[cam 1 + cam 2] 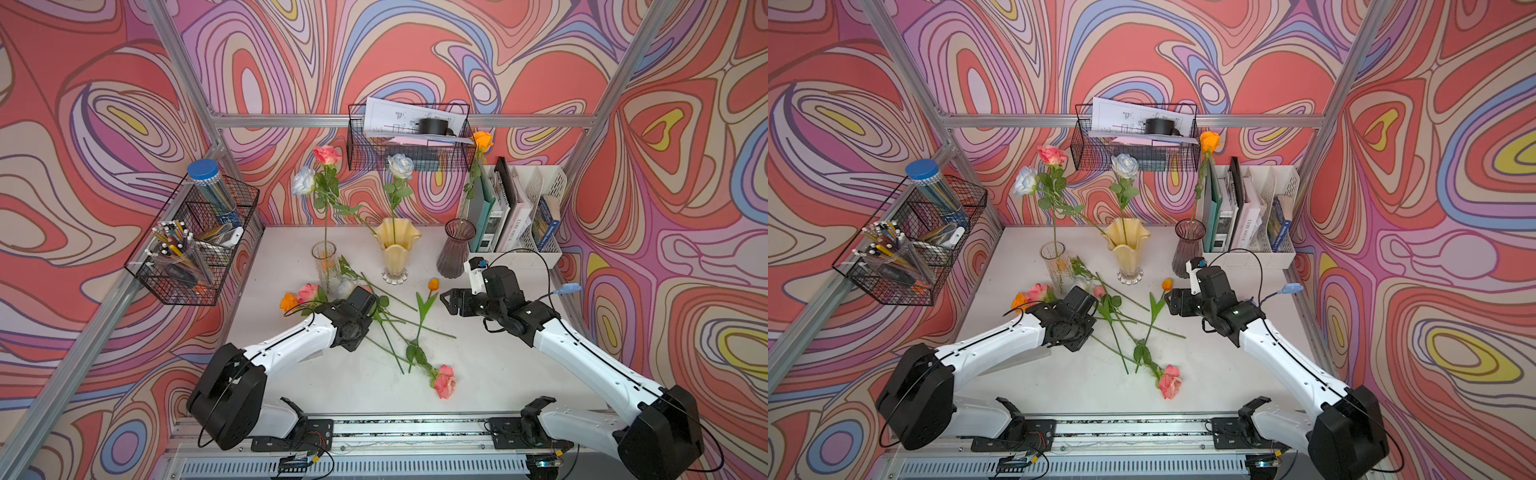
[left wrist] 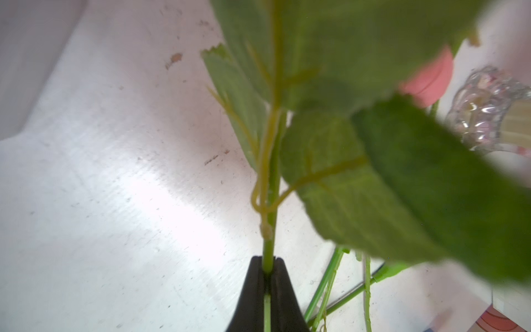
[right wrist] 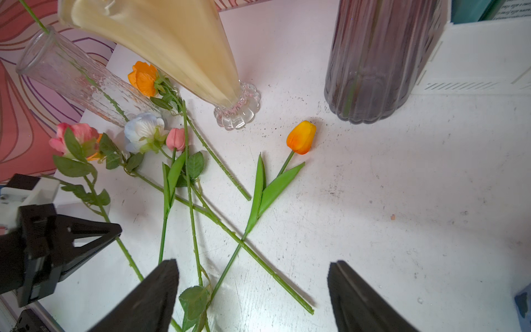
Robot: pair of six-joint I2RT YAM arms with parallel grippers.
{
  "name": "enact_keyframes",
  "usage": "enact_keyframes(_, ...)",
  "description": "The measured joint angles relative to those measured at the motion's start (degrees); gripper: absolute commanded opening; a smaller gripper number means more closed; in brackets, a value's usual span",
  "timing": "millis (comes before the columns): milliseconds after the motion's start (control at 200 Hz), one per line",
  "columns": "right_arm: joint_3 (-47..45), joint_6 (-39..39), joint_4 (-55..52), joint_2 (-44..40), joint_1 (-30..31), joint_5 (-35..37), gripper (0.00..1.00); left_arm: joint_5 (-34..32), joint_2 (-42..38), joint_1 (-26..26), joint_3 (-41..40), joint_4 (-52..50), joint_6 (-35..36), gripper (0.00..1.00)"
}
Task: Arrange the flowers in different vases according to their colors
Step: Pick up the flower at the center of the board, then insert the flower into the vase.
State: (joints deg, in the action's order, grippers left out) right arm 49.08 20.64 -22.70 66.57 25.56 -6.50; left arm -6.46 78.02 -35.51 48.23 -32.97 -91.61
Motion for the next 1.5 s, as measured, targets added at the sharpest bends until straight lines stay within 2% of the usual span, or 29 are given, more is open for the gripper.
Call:
enact_keyframes(270, 0.0, 0.0, 0.1, 0.0, 0.0, 0.0, 0.83, -8.3, -8.0, -0.8, 0.5, -8.7, 2.8, 0.0)
enact_keyframes(501, -0.8, 0.0, 0.5, -0.1, 0.0, 0.0, 0.83, -20.9, -13.2, -2.5, 6.5, -18.6, 7.8, 0.0)
enact_keyframes(706, -0.9, 0.0, 0.7, 0.0, 0.0, 0.0, 0.83, -30.8, -18.7, -3.0, 9.8, -22.1, 15.1, 0.0)
enact_keyframes(841, -0.9, 0.0, 1.1, 0.0, 0.0, 0.0, 0.83, -37.6, -23.8, -5.4, 12.3, -16.7, 27.5, 0.0)
enact_keyframes(996, -1.0, 0.0, 2.6, 0.1, 0.0, -0.4, 0.83, -42.5, -28.5, -7.1, 13.6, 0.7, 49.6, 0.0)
enact_keyframes(1112, -1.0, 0.0, 3.2, 0.9, 0.0, -0.5, 0.83, -43.7, -25.5, -7.1, 16.9, 14.2, 65.8, 0.0)
enact_keyframes(1237, -1.0, 0.0, 3.9, 1.8, 0.0, -0.9, 0.82, -42.9, -18.6, -6.7, 20.8, 28.4, 81.9, 0.0)
enact_keyframes(1342, -1.2, 0.0, 4.8, 1.9, 0.0, -1.6, 0.82, -39.8, -11.1, -2.7, 26.3, 32.5, 88.1, 0.0)
enact_keyframes(1502, -1.2, -0.3, 5.6, 1.9, 0.0, -2.2, 0.82, -35.1, -4.9, 5.8, 30.6, 34.0, 90.3, 0.0)
